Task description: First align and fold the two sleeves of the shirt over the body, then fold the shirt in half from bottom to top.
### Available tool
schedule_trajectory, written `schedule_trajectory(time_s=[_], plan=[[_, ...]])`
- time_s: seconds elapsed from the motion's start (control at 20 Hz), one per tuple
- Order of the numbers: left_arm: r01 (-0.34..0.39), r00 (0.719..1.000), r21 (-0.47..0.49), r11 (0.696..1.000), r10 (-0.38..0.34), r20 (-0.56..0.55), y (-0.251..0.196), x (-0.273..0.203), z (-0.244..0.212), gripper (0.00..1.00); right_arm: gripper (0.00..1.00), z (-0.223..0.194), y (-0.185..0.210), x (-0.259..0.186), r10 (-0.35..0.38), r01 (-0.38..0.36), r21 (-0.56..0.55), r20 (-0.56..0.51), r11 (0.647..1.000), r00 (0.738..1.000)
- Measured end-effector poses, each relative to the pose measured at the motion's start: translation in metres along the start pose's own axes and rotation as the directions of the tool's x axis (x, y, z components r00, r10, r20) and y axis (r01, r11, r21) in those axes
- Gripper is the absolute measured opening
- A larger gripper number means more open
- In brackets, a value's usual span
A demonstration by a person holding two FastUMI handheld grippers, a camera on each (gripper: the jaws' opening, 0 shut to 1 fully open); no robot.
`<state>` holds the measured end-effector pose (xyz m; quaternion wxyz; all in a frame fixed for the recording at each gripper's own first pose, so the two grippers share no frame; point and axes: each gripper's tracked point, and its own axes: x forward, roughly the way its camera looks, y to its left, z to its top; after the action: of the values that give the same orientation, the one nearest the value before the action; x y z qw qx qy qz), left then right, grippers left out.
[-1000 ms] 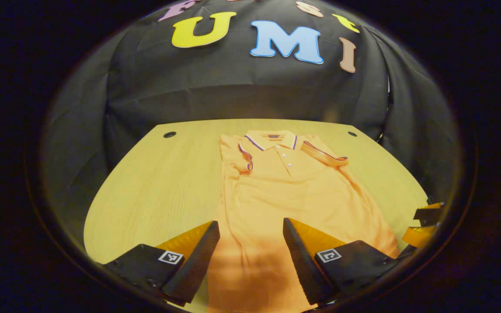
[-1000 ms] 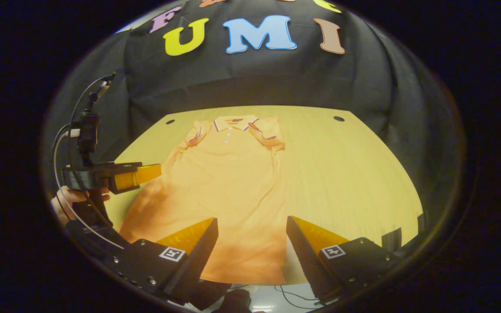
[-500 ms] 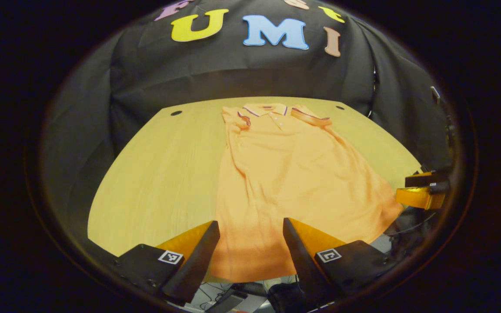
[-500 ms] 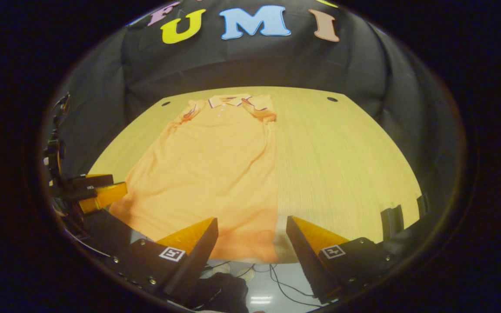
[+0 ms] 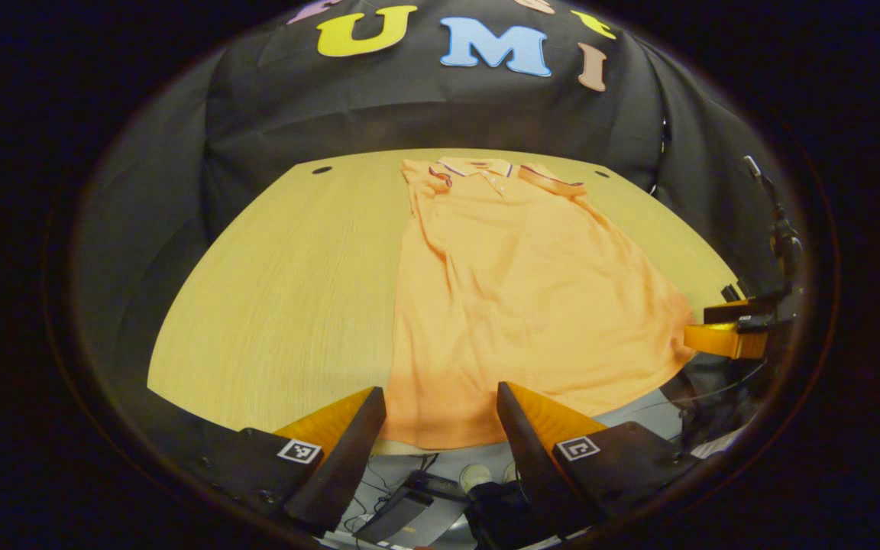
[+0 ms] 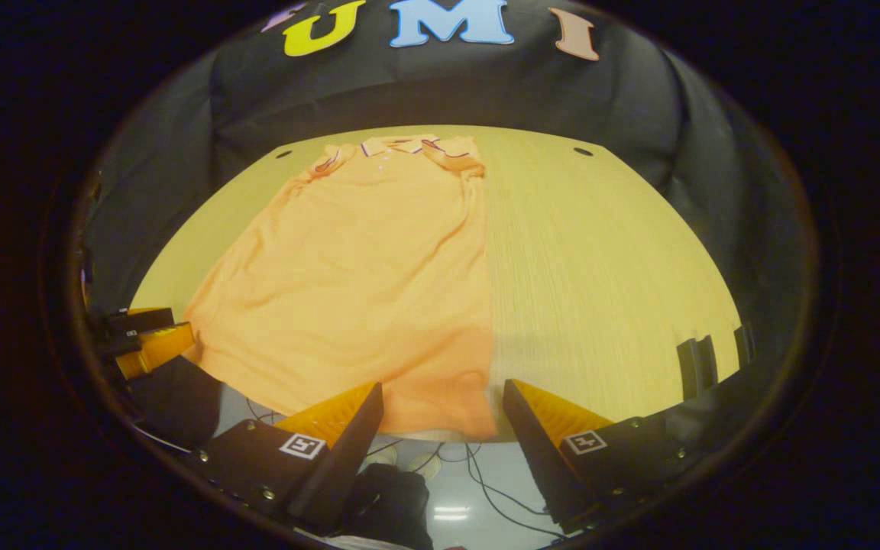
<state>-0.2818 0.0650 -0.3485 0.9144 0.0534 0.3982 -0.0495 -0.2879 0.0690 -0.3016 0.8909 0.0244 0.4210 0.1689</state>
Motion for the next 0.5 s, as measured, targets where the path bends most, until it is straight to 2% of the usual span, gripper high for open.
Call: schedule_trajectory(time_s=[0.25,0.3,0.4,0.45,0.5], plan=[[-0.027,1.000,0.036,0.999,0.028,-0.005,-0.002,0.008,-0.008,0.94,0.98,-0.014,0.005,0.005,0.011,-0.011,0.010,-0.037,1.000,0.999],[-0.034,0.999,0.046,0.998,0.034,-0.005,-0.002,0.008,-0.009,0.94,0.98,-0.013,0.003,0.005,0.008,-0.008,-0.002,-0.018,1.000,1.000],[-0.029,1.000,0.070,0.997,0.030,-0.006,-0.007,0.009,-0.009,0.94,0.89,-0.012,0.004,0.005,0.016,-0.016,-0.013,-0.020,1.000,1.000],[-0.025,1.000,0.081,0.996,0.025,-0.002,-0.011,0.009,-0.009,0.94,0.78,-0.014,0.006,0.006,0.022,-0.022,-0.019,-0.024,1.000,0.999],[-0.028,1.000,0.086,0.996,0.028,-0.001,-0.015,0.009,-0.008,0.86,0.72,-0.013,0.006,0.007,0.024,-0.025,-0.019,-0.017,1.000,1.000]])
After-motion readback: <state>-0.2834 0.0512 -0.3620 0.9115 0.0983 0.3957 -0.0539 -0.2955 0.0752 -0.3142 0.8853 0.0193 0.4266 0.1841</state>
